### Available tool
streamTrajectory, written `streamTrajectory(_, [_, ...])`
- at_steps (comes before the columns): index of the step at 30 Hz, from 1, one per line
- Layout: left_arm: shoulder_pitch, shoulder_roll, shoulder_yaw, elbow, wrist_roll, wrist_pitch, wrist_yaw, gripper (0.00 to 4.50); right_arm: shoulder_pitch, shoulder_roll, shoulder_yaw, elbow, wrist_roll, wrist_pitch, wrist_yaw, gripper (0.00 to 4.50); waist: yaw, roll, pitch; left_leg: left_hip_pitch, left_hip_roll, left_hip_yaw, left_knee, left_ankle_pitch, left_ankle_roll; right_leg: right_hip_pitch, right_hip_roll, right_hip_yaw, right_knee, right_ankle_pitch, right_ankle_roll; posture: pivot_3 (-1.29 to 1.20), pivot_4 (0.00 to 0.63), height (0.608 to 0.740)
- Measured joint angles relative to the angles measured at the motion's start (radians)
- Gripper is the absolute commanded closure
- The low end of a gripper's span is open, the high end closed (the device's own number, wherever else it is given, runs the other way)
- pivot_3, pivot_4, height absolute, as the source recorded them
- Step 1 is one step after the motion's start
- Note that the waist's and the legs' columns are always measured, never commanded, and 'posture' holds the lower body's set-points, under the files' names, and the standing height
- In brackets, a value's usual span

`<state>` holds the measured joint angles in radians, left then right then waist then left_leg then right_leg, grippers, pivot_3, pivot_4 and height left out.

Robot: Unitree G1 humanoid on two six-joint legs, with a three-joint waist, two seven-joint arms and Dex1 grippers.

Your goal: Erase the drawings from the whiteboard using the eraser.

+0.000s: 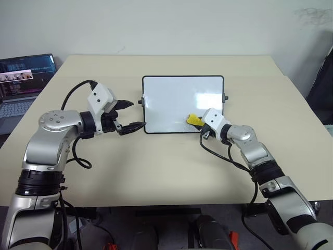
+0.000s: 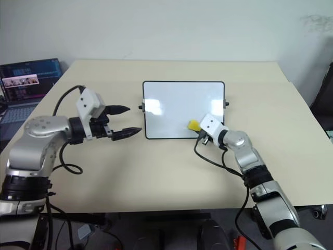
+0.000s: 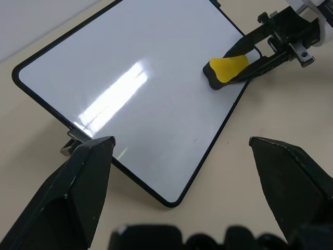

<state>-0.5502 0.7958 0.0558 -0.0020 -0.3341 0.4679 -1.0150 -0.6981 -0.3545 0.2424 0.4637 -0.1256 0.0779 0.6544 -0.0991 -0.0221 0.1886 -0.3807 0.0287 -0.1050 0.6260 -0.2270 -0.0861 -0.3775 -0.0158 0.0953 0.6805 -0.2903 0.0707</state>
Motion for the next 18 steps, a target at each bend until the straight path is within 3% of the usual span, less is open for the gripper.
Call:
streamTrajectory(6, [-0.003,-0.004,-0.001,0.001,0.000,0.002,-0.001,0.00,0.026,-0.109,-0.091,-0.321,0.118,0.269,0.104,3.38,0.016,0.003,0.002,-0.017,0.000,-0.002,0.001,0.000,0.000,-0.014,0.000,-0.003,0.000,0.003,-0.004,0.00,0.150,0.740])
streamTrajectory(10, [-0.007,-0.019,-0.001,0.001,-0.005,0.001,-0.003,0.00,0.021,-0.229,-0.184,-0.575,0.228,0.479,0.167,3.38,0.020,0.003,0.002,-0.019,0.000,-0.003,-0.001,-0.001,-0.001,-0.015,-0.001,-0.005,-0.002,0.001,-0.004,0.00,0.150,0.740])
streamTrajectory(18, [-0.052,-0.060,-0.044,0.022,-0.013,-0.019,-0.050,0.00,0.138,-0.445,-0.383,-0.614,0.277,0.634,0.149,3.38,0.039,0.002,0.003,-0.019,-0.002,-0.002,-0.002,-0.002,0.000,-0.015,-0.003,-0.005,-0.003,0.000,-0.004,0.00,0.150,0.740])
